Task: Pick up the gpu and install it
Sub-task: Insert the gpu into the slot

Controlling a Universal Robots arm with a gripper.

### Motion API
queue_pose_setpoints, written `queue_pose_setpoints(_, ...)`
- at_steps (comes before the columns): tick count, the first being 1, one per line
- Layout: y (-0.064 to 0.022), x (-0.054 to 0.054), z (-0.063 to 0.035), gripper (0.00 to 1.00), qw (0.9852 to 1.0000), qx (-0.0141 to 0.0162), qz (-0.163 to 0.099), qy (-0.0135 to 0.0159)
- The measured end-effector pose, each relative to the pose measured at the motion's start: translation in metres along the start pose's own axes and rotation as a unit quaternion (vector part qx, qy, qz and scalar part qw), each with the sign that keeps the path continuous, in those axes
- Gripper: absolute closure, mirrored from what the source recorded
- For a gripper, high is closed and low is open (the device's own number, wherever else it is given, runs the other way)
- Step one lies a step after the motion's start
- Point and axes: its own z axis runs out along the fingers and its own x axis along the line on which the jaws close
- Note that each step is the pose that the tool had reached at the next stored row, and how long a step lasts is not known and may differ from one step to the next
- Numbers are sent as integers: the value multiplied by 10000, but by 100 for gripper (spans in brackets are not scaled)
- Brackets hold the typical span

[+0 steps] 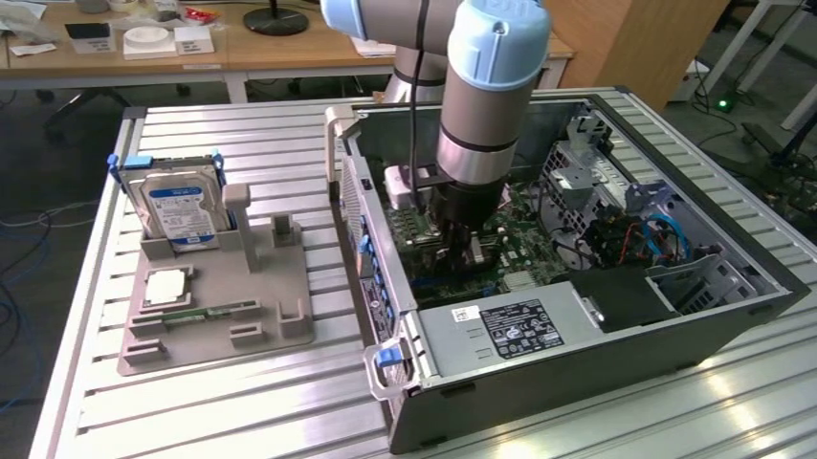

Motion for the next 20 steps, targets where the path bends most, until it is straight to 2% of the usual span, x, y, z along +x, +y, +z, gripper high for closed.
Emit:
queue_pose_setpoints(9,5,0,15,72,10000,-1,2,0)
queue_pose_setpoints(10,10,-4,31,72,10000,4,7,-22)
queue_pose_setpoints(11,9,-4,26,71,10000,4,7,-14)
queue_pose_setpoints(12,7,-2,15,71,10000,0,5,-3)
queue_pose_setpoints(13,4,-1,7,65,10000,0,2,-4)
queue_pose_setpoints(14,4,0,-11,65,10000,1,2,-2)
queue_pose_setpoints(20,-7,-4,-178,65,10000,42,1,-4)
